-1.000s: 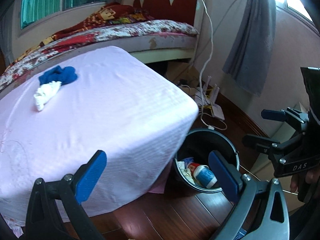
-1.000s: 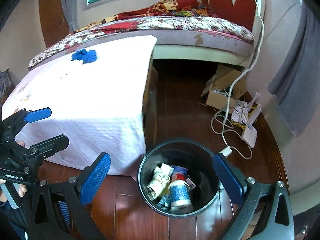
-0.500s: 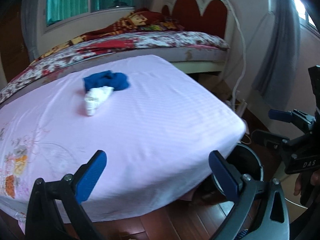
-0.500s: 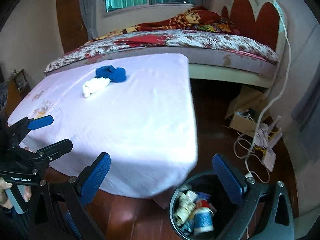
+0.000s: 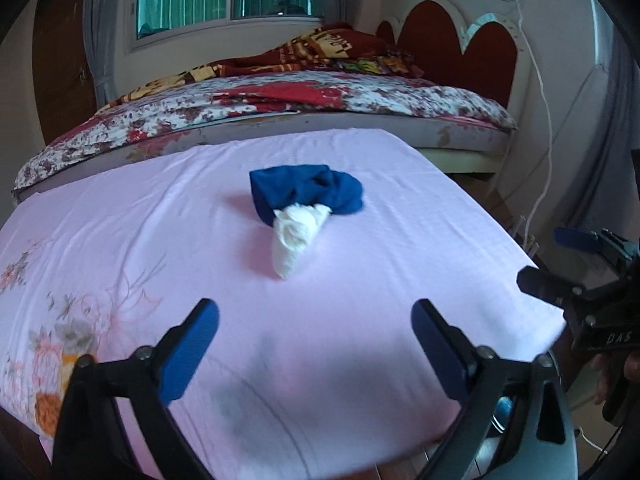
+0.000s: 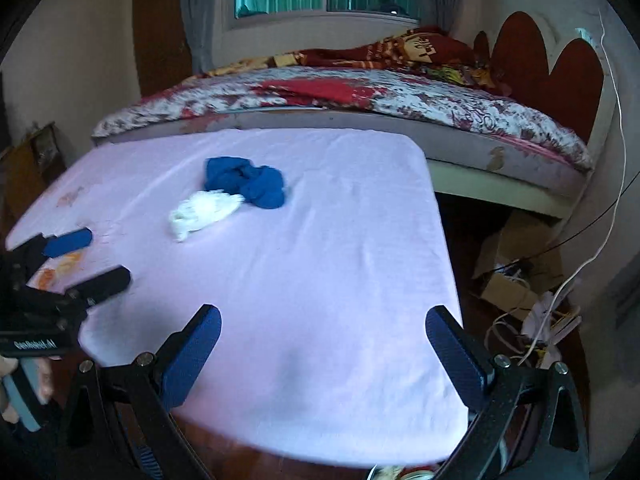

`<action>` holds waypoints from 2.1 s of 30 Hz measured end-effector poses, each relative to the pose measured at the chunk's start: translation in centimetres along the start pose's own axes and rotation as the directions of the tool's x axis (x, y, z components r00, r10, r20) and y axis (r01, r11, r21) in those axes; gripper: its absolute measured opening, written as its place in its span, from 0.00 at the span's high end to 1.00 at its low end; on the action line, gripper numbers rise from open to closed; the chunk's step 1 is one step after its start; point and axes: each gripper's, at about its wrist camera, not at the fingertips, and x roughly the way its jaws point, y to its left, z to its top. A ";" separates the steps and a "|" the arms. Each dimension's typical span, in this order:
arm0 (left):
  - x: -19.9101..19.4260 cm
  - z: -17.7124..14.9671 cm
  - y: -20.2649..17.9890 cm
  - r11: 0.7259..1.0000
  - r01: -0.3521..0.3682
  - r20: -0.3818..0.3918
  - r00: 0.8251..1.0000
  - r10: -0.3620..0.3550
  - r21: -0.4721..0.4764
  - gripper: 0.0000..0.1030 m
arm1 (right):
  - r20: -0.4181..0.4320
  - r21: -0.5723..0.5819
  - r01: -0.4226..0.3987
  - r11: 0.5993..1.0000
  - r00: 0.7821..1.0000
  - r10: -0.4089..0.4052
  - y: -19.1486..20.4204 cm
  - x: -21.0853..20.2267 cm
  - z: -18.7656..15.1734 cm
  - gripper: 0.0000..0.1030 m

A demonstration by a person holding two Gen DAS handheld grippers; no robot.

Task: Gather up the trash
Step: 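Grasp the white tissue with the left tool while the right tool grasps the blue sock, then carry the white tissue and blue sock over the black bin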

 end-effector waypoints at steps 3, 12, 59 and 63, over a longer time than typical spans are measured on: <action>2.4 1.3 1.0 1.000 0.001 -0.012 1.000 -0.001 -0.017 0.16 | -0.018 0.027 -0.011 1.000 1.000 0.012 -0.8 2.2 1.3 0.00; 8.7 3.3 2.5 1.000 0.007 -0.080 0.997 -0.009 -0.027 0.28 | -0.063 0.025 -0.025 0.999 0.998 0.027 -1.5 8.3 4.8 0.00; 3.4 2.0 6.0 0.999 0.007 -0.030 1.000 -0.008 -0.040 0.68 | -0.021 -0.066 -0.080 0.995 0.997 0.079 4.6 8.1 8.1 0.62; 2.0 1.7 4.8 0.999 0.019 -0.015 1.000 -0.020 -0.032 0.68 | 0.007 -0.054 -0.069 0.996 0.998 0.069 3.5 4.9 6.7 0.62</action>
